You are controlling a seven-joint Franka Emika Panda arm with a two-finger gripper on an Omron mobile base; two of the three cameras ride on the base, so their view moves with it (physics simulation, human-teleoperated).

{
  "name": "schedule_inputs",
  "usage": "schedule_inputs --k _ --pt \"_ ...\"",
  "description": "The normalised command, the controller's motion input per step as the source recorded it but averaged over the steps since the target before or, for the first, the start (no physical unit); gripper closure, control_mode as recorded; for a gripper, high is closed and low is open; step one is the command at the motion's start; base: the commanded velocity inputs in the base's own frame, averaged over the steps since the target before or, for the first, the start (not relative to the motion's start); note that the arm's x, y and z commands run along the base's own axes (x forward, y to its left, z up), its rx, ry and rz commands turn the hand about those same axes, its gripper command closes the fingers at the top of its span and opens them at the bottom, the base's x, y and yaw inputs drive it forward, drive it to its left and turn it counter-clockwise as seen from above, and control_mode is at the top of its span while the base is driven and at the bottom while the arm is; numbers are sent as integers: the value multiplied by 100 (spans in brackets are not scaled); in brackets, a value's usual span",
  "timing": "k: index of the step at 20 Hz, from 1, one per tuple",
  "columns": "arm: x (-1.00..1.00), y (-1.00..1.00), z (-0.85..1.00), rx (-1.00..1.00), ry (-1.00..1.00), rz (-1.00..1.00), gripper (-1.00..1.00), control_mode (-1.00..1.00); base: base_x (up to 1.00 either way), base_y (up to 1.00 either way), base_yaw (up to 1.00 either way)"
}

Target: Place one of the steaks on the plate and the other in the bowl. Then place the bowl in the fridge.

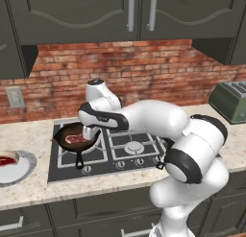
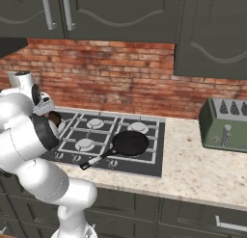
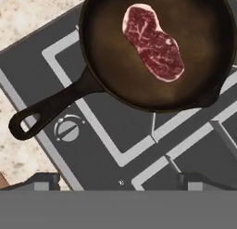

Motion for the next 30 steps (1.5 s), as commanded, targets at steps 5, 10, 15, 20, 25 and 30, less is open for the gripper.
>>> schedule_inputs --k 5,10,15,20,25,30 --pt "32 15 -13 0 3 1 -100 -100 0 0 0" --pt "36 14 -20 0 0 4 -100 -100 0 0 0" --pt "37 21 -27 0 0 4 -100 -100 0 0 0" --pt "34 28 -30 -1 0 3 -100 -100 0 0 0" --pt "41 26 -28 -1 0 2 -100 -100 0 0 0" --pt "47 20 -23 0 0 2 -100 -100 0 0 0"
